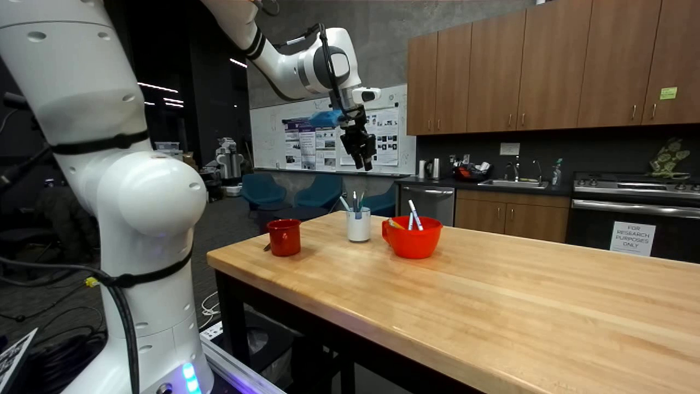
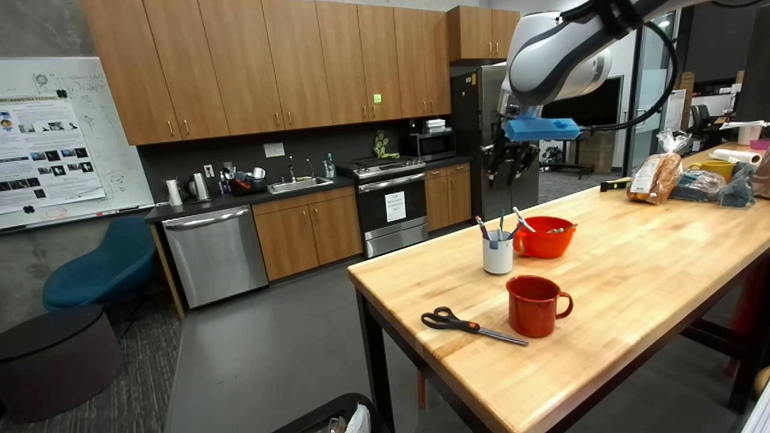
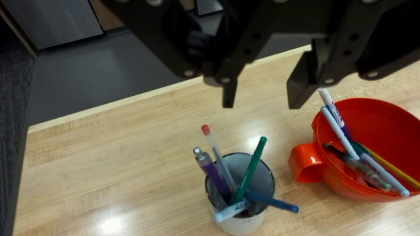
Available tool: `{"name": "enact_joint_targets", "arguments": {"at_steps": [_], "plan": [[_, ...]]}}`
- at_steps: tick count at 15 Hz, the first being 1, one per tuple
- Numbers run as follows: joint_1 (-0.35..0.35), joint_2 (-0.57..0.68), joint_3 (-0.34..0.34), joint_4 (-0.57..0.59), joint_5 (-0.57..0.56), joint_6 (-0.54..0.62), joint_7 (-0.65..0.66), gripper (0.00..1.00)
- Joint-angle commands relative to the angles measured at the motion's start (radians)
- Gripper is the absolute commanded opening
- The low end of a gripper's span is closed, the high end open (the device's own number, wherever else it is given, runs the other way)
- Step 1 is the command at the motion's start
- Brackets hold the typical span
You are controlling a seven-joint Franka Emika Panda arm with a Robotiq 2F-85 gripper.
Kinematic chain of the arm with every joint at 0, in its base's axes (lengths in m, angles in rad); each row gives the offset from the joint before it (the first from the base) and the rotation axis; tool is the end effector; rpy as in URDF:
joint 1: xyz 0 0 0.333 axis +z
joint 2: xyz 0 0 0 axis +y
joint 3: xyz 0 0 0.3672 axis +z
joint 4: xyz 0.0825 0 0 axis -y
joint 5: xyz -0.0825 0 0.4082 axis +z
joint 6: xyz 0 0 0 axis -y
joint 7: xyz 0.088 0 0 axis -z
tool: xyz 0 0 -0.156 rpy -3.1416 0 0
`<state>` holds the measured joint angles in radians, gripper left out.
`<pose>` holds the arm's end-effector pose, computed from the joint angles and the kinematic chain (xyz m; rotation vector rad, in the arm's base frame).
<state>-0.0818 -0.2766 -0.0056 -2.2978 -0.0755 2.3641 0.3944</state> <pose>0.5156 -0.0488 0.4881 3.0138 -0.6695 0.5425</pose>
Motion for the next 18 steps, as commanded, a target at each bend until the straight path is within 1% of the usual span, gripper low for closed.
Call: {"name": "enact_joint_targets", "arguments": {"at_steps": [1,4,7,11,14,18], "plan": [[-0.061,0.02,0.023,0.017,-0.116,0.043,0.08,0.77],[-0.103,0.066,0.042,0.039,-0.24,0.033,0.199,0.99],[-0.114,0.135,0.057,0.071,-0.349,-0.025,0.341,1.0],[-0.075,0.227,0.046,0.124,-0.429,-0.119,0.52,1.0],[-0.04,0.291,0.026,0.176,-0.441,-0.172,0.626,1.0],[-0.006,0.358,-0.004,0.242,-0.437,-0.191,0.744,1.0]]}}
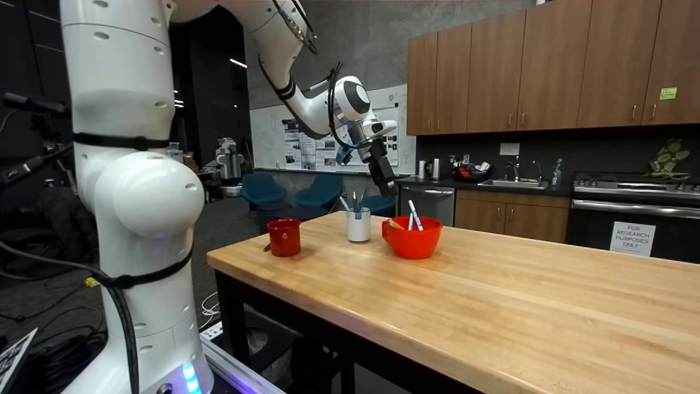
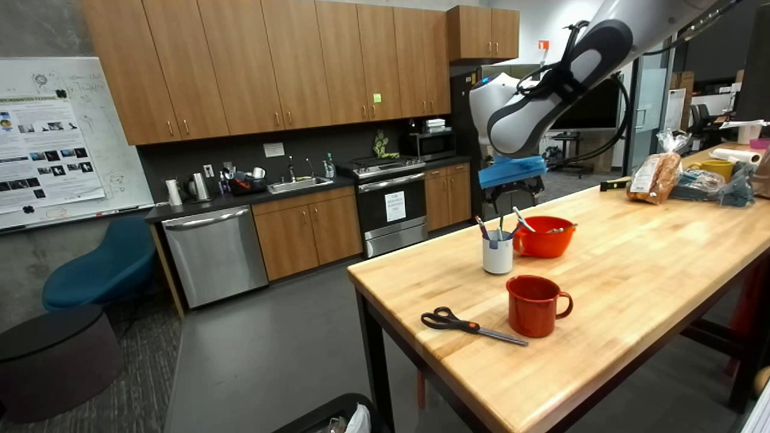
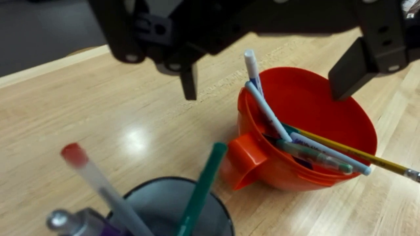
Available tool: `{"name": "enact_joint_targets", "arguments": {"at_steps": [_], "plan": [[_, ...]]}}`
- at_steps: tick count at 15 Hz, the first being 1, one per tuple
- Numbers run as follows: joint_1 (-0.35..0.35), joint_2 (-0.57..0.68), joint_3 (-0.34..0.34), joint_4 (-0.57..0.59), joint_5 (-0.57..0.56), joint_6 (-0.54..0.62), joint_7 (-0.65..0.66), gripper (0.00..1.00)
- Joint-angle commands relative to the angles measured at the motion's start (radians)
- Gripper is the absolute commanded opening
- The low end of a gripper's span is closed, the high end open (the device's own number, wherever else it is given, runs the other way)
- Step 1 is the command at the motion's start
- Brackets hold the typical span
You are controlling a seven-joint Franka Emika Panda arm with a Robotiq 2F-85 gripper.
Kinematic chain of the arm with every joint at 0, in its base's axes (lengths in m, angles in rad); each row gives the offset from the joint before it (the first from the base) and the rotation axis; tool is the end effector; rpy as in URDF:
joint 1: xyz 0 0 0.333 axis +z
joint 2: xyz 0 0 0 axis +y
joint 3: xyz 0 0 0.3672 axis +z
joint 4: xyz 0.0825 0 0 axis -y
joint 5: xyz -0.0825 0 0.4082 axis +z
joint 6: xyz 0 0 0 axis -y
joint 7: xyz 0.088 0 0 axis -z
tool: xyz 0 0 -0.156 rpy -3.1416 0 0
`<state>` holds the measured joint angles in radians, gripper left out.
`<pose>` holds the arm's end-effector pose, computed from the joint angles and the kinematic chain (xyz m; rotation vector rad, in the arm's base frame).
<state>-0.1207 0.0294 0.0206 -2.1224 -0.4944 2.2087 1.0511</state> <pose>0.5749 -0.0926 0.3991 2.5331 -1.1682 0.3312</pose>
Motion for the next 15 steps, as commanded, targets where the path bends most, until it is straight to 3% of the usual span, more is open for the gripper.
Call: {"name": "enact_joint_targets", "arguments": {"at_steps": [1,12,13,15], "plan": [[0.04,0.068,-0.039,0.084,-0.015,-0.042,0.111,1.0],[0.081,0.205,-0.137,0.245,-0.033,-0.114,0.311,1.0],[0.083,0.214,-0.142,0.256,-0.031,-0.123,0.319,0.78],[0.086,0.227,-0.149,0.271,-0.027,-0.14,0.331,0.68]]}}
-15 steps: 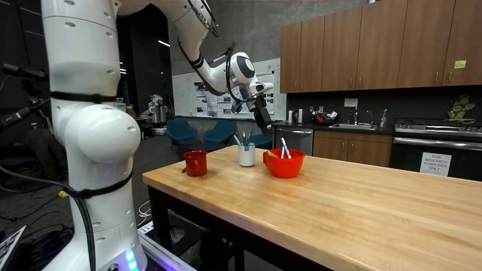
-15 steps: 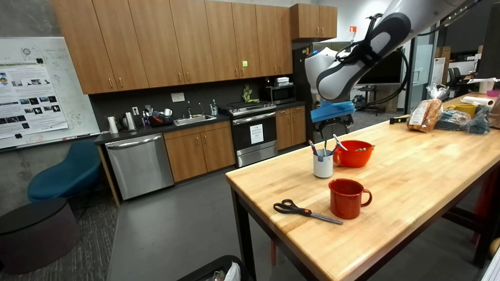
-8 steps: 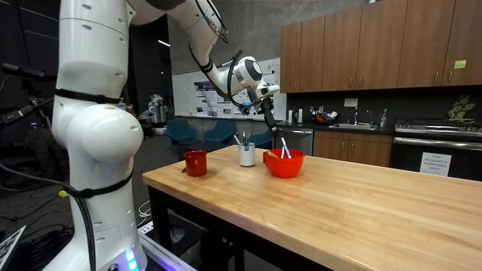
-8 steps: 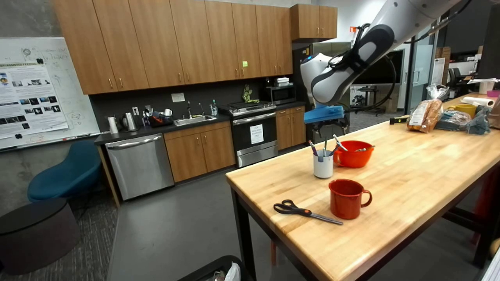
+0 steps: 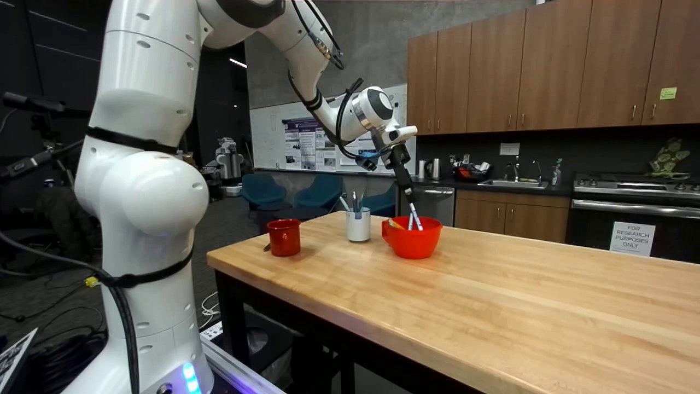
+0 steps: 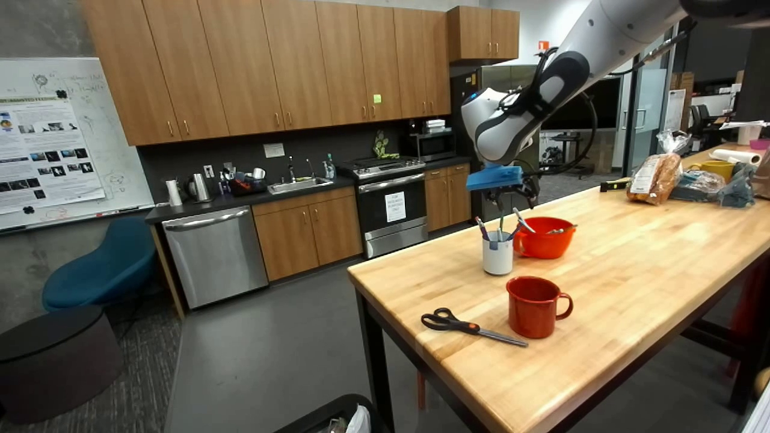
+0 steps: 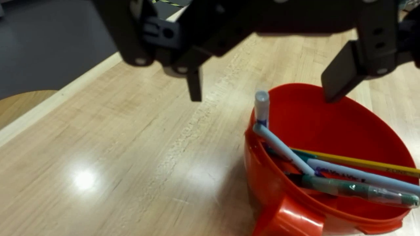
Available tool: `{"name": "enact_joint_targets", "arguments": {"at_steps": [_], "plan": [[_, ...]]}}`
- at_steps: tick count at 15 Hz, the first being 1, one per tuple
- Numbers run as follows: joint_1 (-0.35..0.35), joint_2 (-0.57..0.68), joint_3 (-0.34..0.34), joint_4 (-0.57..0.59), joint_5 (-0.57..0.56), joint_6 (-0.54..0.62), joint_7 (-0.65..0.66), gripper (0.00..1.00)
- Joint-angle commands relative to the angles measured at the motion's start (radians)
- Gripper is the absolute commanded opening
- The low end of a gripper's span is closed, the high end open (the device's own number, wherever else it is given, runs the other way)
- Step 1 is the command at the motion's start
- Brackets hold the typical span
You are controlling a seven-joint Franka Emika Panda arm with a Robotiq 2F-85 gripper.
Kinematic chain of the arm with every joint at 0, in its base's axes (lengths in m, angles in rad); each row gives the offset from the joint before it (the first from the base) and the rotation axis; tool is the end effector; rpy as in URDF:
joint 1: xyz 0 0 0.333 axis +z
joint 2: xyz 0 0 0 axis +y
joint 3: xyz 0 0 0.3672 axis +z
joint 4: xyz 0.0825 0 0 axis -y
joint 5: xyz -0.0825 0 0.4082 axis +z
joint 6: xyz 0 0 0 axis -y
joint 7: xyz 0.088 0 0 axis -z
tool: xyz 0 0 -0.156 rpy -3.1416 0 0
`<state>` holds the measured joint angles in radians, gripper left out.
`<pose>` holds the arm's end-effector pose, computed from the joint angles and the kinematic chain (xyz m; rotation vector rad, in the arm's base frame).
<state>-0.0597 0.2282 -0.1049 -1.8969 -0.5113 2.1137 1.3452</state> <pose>0.6308 -0.1456 0.3817 2.2280 -1.5836 0.3407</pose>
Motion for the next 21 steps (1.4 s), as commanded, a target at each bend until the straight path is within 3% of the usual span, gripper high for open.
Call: {"name": "enact_joint_targets", "arguments": {"at_steps": [1,7,9,10,11,12,14,21], "plan": [[0.027,0.032,-0.027,0.052,-0.008,-0.053,0.04,0.61],[0.028,0.036,-0.031,0.073,0.007,-0.091,0.036,0.12],[0.026,0.035,-0.031,0.076,0.011,-0.099,0.031,0.01],[0.026,0.034,-0.031,0.077,0.012,-0.103,0.029,0.0],[0.026,0.035,-0.031,0.077,0.012,-0.106,0.027,0.21],[0.024,0.035,-0.03,0.077,0.017,-0.109,0.023,0.29],[0.024,0.033,-0.028,0.076,0.023,-0.115,0.018,0.34],[0.029,0.027,-0.022,0.063,0.04,-0.128,0.007,0.8]]}}
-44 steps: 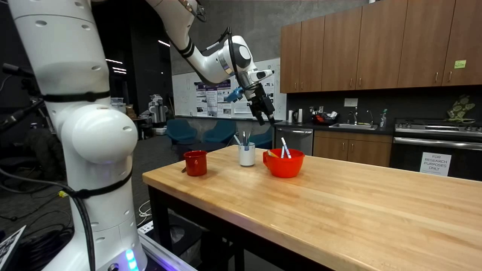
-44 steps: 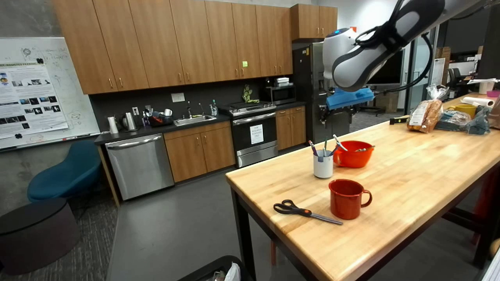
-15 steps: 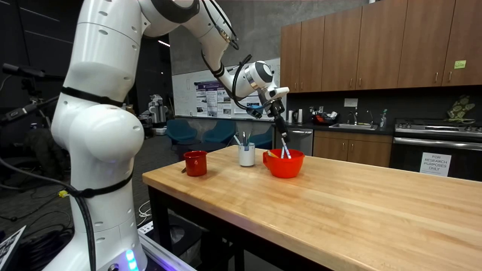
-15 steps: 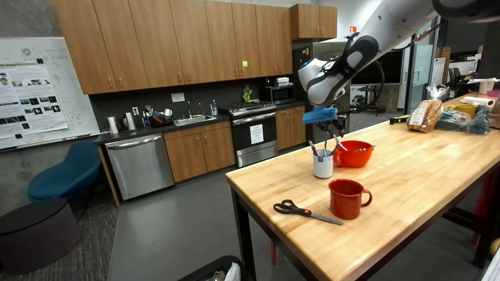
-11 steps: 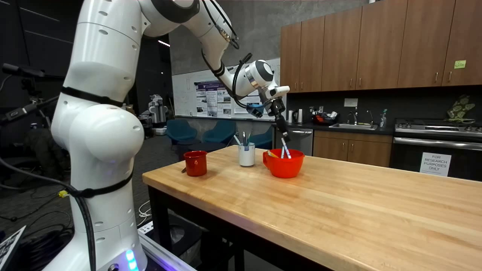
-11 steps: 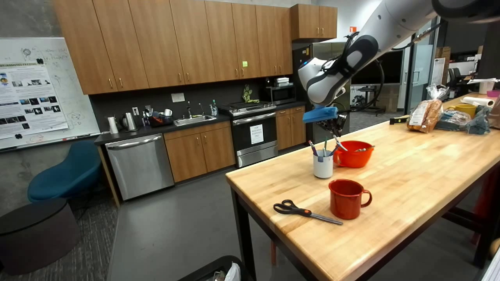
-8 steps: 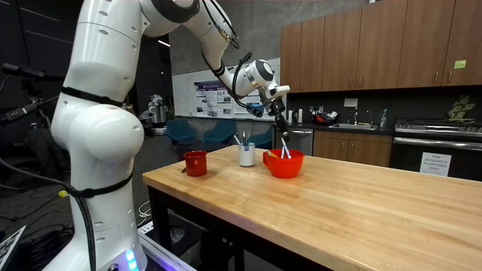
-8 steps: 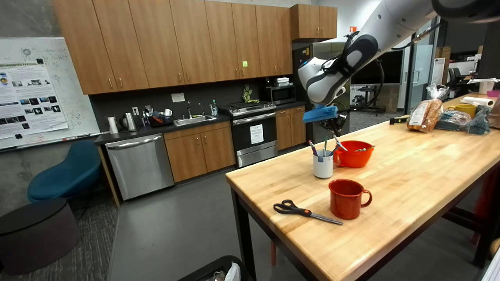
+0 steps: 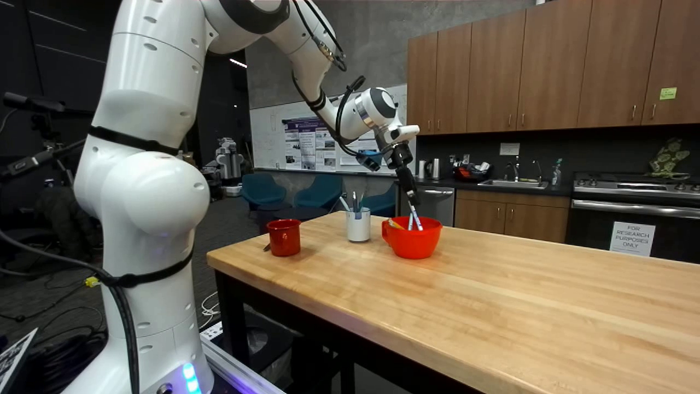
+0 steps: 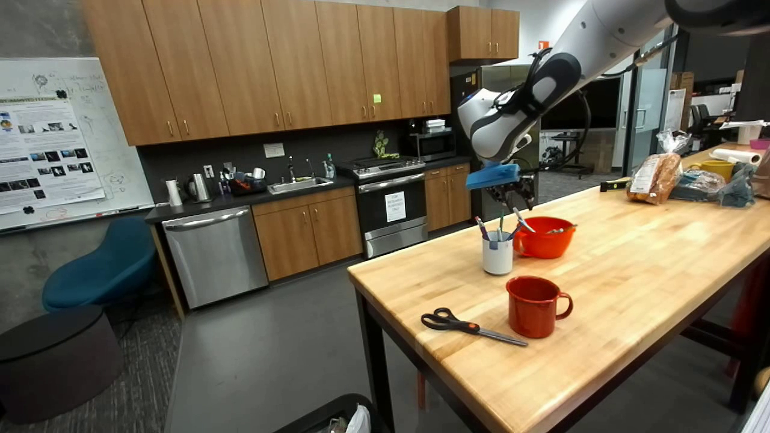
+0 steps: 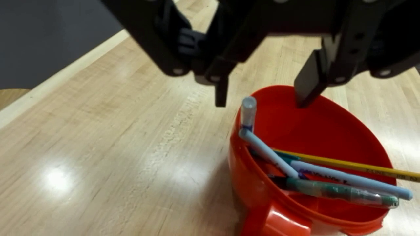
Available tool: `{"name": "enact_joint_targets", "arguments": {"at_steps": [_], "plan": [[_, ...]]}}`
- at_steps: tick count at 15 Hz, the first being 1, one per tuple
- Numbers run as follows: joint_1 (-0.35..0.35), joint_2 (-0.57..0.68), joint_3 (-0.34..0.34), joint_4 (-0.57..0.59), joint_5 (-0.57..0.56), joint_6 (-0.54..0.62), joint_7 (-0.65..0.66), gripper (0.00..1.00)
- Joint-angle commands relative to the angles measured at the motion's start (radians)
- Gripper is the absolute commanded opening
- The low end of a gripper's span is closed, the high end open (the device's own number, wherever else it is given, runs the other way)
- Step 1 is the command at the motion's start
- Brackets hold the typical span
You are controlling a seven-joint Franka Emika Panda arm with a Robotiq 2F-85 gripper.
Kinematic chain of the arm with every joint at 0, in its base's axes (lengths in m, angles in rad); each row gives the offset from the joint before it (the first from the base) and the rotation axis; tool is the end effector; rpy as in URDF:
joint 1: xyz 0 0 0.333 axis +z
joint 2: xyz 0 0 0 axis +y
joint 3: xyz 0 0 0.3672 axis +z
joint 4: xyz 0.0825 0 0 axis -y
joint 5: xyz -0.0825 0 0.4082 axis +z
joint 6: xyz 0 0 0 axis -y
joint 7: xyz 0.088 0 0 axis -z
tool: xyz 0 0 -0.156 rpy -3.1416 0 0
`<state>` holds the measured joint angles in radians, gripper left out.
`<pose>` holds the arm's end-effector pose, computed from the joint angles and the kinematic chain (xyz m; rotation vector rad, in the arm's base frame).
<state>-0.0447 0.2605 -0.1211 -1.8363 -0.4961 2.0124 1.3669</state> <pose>0.6333 -0.1516 0.3836 2.1491 -1.6249 0.2699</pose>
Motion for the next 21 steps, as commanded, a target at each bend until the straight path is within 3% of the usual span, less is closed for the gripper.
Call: {"name": "enact_joint_targets", "arguments": {"at_steps": [1,3,5,6,8,18,21], "plan": [[0.016,-0.007,-0.005,0.0,0.03,-0.031,-0.015,0.86],[0.018,-0.008,-0.004,-0.006,0.042,-0.04,-0.018,0.98],[0.019,-0.006,-0.005,-0.007,0.05,-0.045,-0.018,1.0],[0.02,-0.005,-0.005,-0.006,0.049,-0.046,-0.018,0.71],[0.019,-0.003,-0.007,-0.002,0.044,-0.044,-0.014,0.74],[0.02,-0.019,-0.005,0.001,0.041,-0.048,-0.044,0.0],[0.018,-0.057,-0.004,-0.013,0.041,-0.047,-0.083,0.03]]}}
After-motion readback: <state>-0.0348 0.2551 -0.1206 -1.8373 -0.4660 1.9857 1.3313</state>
